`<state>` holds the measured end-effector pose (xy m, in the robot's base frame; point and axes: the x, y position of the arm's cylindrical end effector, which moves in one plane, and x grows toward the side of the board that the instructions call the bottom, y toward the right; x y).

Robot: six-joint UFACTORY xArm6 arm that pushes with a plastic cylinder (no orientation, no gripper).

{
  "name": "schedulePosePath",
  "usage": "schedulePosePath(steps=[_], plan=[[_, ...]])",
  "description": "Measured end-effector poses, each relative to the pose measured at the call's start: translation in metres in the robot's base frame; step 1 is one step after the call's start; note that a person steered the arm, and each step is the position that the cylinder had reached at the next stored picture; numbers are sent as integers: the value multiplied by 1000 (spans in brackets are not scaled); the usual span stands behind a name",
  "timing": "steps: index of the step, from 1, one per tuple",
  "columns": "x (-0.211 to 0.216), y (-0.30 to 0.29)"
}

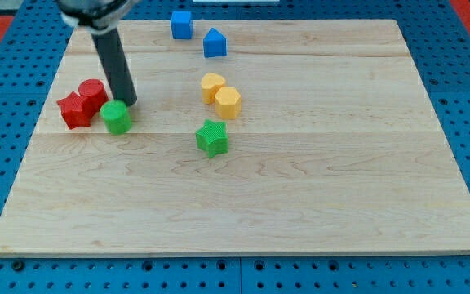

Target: Place the green star above the green circle

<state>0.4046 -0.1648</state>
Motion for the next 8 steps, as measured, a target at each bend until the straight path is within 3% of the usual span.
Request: schedulePosePath(steps=[2,3,4,5,7,8], plan=[[122,-24],[144,-34],[142,66],[115,159],[33,169],[34,126]])
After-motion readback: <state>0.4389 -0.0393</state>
